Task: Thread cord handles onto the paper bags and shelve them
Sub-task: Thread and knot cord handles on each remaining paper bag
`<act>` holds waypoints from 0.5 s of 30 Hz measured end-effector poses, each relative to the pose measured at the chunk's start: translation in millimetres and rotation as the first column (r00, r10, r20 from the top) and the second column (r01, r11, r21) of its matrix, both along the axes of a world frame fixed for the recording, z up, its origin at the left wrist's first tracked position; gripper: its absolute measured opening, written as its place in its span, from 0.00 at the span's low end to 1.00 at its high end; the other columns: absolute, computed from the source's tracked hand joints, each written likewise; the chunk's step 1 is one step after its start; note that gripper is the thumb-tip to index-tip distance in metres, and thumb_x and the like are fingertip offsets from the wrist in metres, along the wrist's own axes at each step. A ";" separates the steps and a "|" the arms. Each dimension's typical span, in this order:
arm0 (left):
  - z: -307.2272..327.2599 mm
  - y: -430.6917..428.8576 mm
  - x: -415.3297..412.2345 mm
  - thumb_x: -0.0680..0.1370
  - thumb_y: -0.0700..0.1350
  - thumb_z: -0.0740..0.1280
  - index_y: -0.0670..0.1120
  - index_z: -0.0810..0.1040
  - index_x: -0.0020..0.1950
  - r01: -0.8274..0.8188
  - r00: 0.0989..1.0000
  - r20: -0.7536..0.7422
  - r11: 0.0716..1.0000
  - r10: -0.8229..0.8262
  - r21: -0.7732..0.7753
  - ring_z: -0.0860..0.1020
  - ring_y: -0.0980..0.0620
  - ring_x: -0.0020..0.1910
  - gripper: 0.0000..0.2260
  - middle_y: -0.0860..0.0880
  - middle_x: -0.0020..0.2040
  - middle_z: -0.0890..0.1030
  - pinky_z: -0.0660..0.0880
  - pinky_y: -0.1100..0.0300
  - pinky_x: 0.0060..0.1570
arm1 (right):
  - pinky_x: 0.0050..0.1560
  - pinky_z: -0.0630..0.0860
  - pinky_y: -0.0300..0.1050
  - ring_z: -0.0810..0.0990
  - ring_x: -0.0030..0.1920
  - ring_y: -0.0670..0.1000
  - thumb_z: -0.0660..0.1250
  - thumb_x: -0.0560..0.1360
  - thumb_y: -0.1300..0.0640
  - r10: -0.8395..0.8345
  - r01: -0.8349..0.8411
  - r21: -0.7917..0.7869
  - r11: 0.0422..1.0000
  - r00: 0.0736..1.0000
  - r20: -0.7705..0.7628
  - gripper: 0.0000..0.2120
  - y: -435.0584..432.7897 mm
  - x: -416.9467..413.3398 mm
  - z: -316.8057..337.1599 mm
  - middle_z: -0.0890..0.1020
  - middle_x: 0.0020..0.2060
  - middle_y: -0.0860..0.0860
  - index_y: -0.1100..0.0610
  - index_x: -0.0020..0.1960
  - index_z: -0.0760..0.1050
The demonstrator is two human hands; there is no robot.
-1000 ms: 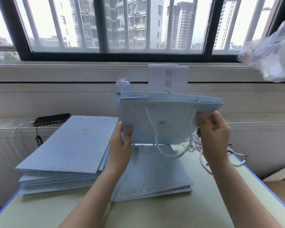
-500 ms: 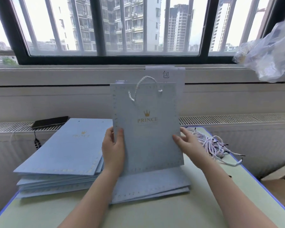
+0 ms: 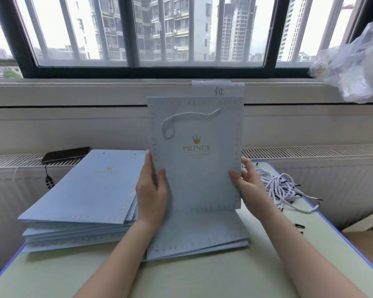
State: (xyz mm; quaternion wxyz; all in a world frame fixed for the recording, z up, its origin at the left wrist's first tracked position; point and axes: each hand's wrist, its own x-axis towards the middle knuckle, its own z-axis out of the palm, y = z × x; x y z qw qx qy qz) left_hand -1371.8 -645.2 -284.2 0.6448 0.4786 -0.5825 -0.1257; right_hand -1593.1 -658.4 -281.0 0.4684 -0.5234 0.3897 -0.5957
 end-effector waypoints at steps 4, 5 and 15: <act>-3.4 -3.0 0.1 0.78 0.41 0.58 0.48 0.53 0.73 -0.015 0.998 0.057 0.994 0.021 -0.105 0.69 0.43 0.70 0.25 0.49 0.72 0.64 0.68 0.48 0.66 | 0.41 0.80 0.45 0.83 0.43 0.50 0.78 0.59 0.43 0.067 -0.064 -0.051 0.997 0.995 0.070 0.30 0.9 -2.2 3.1 0.84 0.43 0.50 0.52 0.54 0.70; -4.3 -3.9 0.5 0.78 0.40 0.58 0.46 0.53 0.74 -0.018 0.997 0.066 0.994 0.026 -0.111 0.68 0.44 0.70 0.25 0.53 0.71 0.63 0.67 0.51 0.67 | 0.40 0.80 0.45 0.83 0.42 0.50 0.79 0.58 0.43 0.070 -0.066 -0.056 0.996 0.995 0.065 0.30 0.4 -2.0 2.7 0.84 0.43 0.50 0.52 0.54 0.70; 5.5 1.9 -5.5 0.75 0.42 0.59 0.48 0.48 0.77 -0.150 0.840 0.442 0.917 0.316 -0.370 0.47 0.46 0.77 0.33 0.44 0.77 0.51 0.46 0.51 0.74 | 0.47 0.81 0.53 0.82 0.45 0.54 0.64 0.76 0.63 0.047 -0.044 -0.086 0.995 0.998 0.030 0.11 5.9 5.1 7.6 0.84 0.45 0.52 0.52 0.55 0.72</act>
